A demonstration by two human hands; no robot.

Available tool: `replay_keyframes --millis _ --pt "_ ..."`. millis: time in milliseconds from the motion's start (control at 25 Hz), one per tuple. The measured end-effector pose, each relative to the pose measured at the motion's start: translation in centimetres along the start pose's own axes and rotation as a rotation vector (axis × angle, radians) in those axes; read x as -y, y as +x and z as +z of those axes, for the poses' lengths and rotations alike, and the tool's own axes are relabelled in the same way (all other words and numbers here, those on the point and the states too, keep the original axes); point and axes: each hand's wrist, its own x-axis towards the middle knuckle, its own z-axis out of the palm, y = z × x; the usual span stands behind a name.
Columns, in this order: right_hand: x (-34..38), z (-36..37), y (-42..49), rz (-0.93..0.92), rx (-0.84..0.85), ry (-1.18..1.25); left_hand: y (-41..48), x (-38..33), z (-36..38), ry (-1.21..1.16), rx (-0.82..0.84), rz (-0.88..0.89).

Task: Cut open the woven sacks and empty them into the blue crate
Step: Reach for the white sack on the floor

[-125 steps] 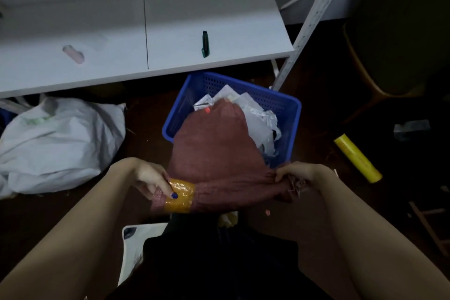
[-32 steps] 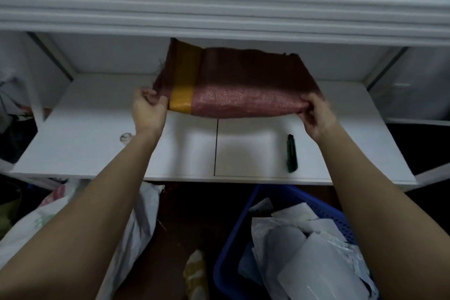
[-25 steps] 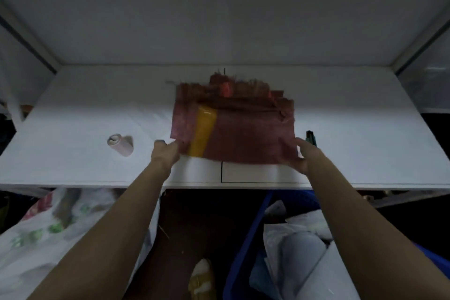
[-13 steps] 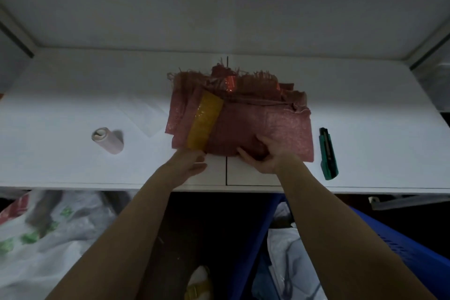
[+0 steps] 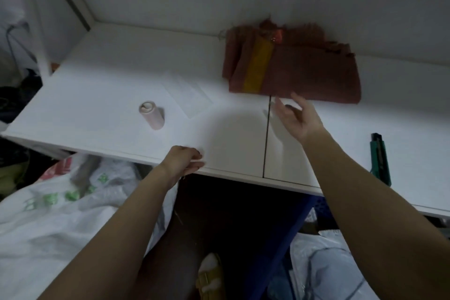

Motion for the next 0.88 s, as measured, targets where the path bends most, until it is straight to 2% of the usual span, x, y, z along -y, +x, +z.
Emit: replay_keyframes --millis 240,400,640,800,880 --pt "-5.3 -3.4 -7.0 0.097 -0.095 -0.158 -4.0 3.4 -1.3 0.037 -0.034 -0.068" --pt "-7.4 -6.6 -14.0 0.140 -0.096 -0.248 -9.4 7.0 -2.8 0.033 -0.071 -0.083" --pt "-7.7 -9.9 -24.7 0.104 -0.054 -0.356 -18.4 14.0 -6.1 0.032 -0.160 -0.106" --pt "-8.8 -14.0 -25.5 0.081 -0.040 -0.379 -17.5 17.9 -4.2 -0.007 -0.222 -0.106" --pt "-10.1 -17.2 -24.5 0.051 -0.071 -0.343 -15.3 19.5 -1.7 0.025 -0.180 -0.099"
